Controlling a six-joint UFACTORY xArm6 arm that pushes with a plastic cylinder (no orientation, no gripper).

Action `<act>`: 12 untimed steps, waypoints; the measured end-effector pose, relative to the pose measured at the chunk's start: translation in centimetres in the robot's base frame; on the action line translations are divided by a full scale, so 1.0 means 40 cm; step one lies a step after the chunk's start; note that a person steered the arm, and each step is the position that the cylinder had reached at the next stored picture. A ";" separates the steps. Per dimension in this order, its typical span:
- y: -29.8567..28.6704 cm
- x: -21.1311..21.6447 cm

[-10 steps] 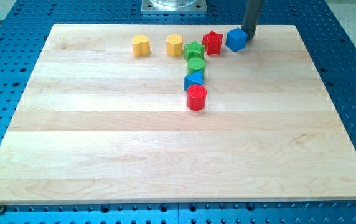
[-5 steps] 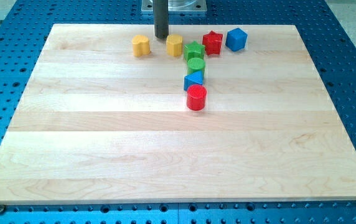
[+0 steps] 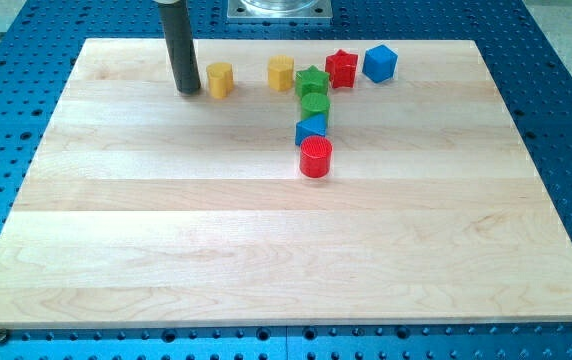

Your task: Place the blue cube diagonally to the red star

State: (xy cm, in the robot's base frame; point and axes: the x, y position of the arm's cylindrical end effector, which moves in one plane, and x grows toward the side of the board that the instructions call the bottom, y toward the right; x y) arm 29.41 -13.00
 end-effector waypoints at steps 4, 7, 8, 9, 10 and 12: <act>0.000 -0.050; 0.223 -0.147; 0.251 -0.160; 0.333 -0.160; 0.381 -0.170; 0.469 -0.201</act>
State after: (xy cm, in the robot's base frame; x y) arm 21.39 5.75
